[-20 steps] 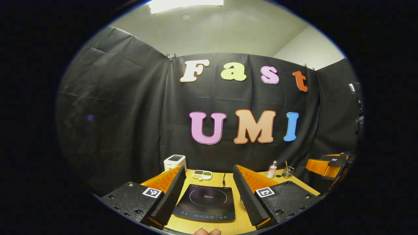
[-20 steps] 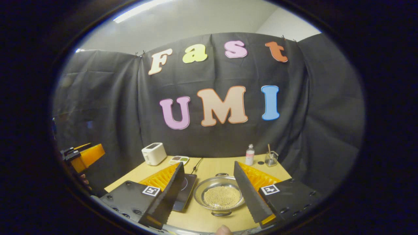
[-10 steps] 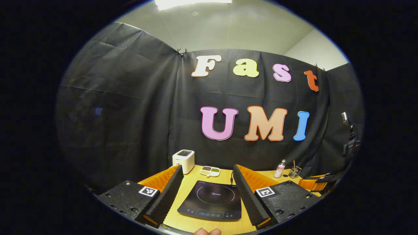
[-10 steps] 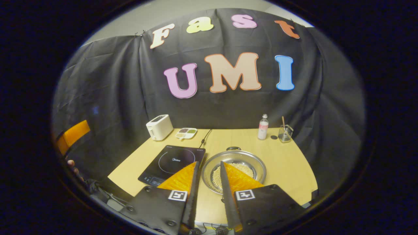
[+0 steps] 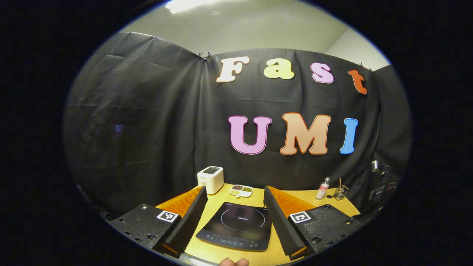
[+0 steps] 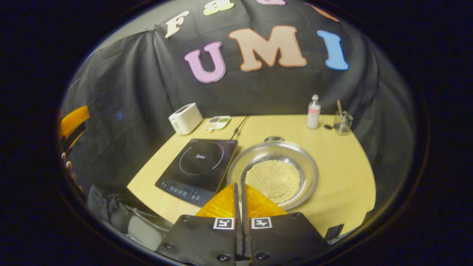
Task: First push the handle of the pot to place it horizontally, then grasp the pot with both hands and set it on the induction cooktop.
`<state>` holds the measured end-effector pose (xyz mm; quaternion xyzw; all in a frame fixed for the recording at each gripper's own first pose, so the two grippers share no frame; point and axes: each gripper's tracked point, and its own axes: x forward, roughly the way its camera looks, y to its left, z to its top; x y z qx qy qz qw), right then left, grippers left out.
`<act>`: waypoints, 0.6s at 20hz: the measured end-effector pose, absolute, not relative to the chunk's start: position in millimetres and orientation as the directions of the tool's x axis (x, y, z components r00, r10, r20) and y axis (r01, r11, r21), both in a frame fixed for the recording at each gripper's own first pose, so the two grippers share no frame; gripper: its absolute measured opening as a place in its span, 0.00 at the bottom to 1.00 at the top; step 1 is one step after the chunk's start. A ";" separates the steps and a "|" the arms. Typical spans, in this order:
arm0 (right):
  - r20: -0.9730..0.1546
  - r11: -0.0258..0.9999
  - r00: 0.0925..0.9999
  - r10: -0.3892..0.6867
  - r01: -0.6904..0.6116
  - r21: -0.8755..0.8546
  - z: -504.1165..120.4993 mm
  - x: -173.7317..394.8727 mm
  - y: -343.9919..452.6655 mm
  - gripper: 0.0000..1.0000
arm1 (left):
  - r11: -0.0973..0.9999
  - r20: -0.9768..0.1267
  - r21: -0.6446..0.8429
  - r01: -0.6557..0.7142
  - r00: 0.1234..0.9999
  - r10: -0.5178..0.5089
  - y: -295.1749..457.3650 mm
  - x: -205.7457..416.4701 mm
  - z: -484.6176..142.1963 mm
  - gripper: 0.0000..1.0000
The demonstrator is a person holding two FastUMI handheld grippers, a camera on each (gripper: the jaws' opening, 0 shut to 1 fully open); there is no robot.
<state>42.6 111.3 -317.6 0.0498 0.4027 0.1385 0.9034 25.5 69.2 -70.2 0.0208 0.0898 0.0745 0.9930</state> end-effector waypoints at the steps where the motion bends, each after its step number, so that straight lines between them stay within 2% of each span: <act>1: -0.735 0.949 0.600 0.315 -0.221 0.227 -331.9 38.8 112.7 0.02 | 0.985 -0.188 0.063 -0.161 0.967 0.170 67.6 24.8 -72.8 0.93; 3: -0.773 0.934 0.525 0.356 -0.226 0.277 -358.4 33.1 115.5 0.00 | 0.978 -0.211 0.066 -0.197 0.955 0.207 64.5 20.8 -75.3 0.93; 6: -0.814 0.922 0.436 0.384 -0.225 0.315 -387.4 20.8 114.8 0.03 | 0.965 -0.236 0.078 -0.251 0.935 0.263 62.9 8.6 -77.9 0.93; 8: -0.834 0.920 0.395 0.384 -0.237 0.311 -399.5 17.1 114.7 0.00 | 0.962 -0.250 0.088 -0.258 0.929 0.272 58.0 4.6 -82.1 0.94; 10: -0.847 0.923 0.377 0.375 -0.240 0.301 -407.3 15.3 115.6 0.03 | 0.966 -0.268 0.088 -0.241 0.929 0.257 52.3 9.9 -90.0 0.93; 11: -0.856 0.924 0.363 0.367 -0.245 0.292 -411.7 13.3 115.8 0.02 | 0.969 -0.272 0.082 -0.231 0.930 0.245 49.3 15.8 -91.4 0.89; 12: -0.871 0.928 0.341 0.353 -0.249 0.279 -418.2 10.9 115.0 0.00 | 0.973 -0.276 0.071 -0.221 0.933 0.232 48.7 21.2 -92.1 0.99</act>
